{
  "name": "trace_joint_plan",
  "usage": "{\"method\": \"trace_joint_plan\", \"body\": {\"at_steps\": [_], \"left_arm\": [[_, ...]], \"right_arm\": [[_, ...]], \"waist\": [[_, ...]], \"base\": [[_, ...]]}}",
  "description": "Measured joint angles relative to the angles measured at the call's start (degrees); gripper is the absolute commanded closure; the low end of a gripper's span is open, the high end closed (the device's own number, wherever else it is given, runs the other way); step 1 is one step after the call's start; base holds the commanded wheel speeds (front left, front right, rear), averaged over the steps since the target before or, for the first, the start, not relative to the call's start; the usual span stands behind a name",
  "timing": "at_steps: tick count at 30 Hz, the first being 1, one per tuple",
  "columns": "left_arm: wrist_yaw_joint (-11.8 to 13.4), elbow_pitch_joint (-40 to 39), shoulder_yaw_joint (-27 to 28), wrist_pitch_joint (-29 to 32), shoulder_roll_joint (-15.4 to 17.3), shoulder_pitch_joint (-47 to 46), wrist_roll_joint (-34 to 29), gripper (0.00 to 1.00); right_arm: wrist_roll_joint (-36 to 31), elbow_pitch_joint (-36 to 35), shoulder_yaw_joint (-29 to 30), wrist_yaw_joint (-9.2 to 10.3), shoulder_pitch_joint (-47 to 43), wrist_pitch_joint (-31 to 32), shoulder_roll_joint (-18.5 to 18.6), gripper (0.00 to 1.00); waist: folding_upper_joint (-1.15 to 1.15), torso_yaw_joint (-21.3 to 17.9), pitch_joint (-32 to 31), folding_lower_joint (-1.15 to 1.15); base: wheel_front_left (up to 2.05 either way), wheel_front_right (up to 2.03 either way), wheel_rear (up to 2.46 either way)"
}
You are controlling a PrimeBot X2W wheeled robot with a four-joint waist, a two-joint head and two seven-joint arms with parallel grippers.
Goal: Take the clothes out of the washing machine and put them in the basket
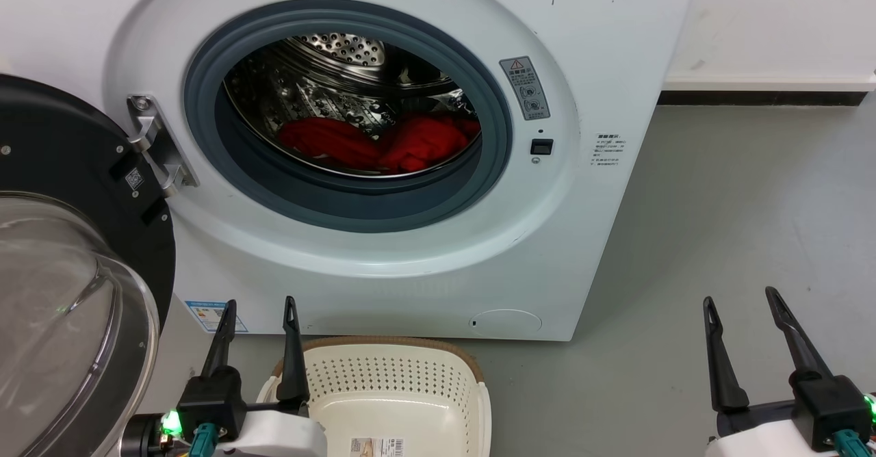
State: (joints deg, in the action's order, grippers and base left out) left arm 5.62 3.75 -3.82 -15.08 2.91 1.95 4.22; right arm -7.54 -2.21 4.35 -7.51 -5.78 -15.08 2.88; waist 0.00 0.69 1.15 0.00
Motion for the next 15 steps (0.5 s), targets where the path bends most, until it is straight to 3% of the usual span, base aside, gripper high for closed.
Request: {"method": "trace_joint_plan", "body": {"at_steps": [15], "left_arm": [[-0.8,2.3,-1.0,0.0,0.0,-1.0,0.5,0.00]], "right_arm": [[0.4,0.3,0.0,0.00,0.1,0.0,0.0,0.00]], "waist": [[0.00,-0.1,0.5,0.00]], "base": [[0.00,0.00,0.00]]}}
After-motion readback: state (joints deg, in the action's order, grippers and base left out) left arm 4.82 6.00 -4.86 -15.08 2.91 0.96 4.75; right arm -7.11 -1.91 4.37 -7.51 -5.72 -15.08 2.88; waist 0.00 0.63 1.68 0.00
